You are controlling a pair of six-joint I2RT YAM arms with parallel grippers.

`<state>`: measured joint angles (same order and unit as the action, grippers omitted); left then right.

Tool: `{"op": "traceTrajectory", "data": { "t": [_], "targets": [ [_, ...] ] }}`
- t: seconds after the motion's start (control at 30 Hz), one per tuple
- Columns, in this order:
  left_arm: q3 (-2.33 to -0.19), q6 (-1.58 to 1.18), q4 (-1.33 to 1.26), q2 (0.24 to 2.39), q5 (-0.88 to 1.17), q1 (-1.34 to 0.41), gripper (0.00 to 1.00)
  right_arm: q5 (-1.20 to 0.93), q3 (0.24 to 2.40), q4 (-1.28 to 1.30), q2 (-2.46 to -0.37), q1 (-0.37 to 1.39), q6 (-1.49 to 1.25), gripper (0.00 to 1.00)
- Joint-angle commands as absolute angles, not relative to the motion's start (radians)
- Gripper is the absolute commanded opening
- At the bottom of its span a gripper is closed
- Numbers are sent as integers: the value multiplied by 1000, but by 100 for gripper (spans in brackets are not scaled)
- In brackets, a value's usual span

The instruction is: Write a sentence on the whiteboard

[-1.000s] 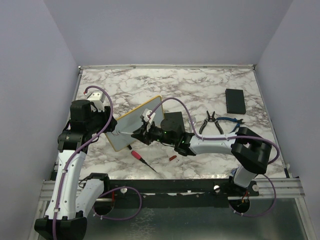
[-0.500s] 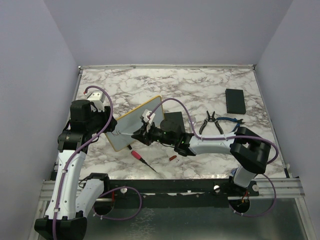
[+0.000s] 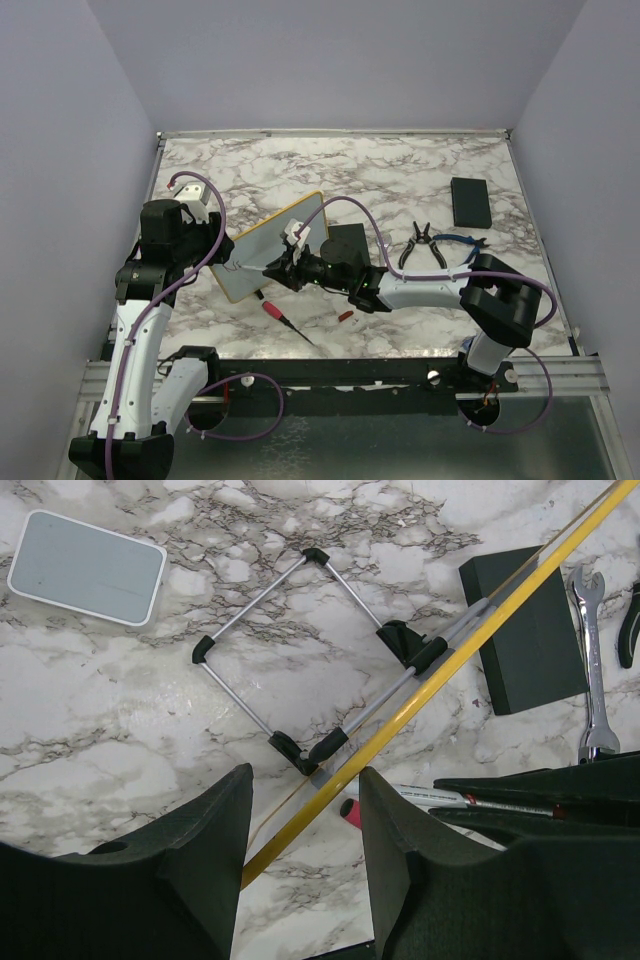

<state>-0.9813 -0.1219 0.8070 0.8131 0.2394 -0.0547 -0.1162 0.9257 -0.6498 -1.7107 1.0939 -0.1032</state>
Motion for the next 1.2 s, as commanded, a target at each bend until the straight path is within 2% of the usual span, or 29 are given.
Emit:
{"op": "traceTrajectory", "data": {
  "t": [0.0, 1.17],
  "targets": [
    [-986, -121, 828, 804, 252, -60, 47, -41, 928, -696, -1683, 1097, -89, 1],
    [-985, -123, 829, 801, 251, -61, 47, 31, 873, -676, -1694, 1097, -114, 1]
  ]
}}
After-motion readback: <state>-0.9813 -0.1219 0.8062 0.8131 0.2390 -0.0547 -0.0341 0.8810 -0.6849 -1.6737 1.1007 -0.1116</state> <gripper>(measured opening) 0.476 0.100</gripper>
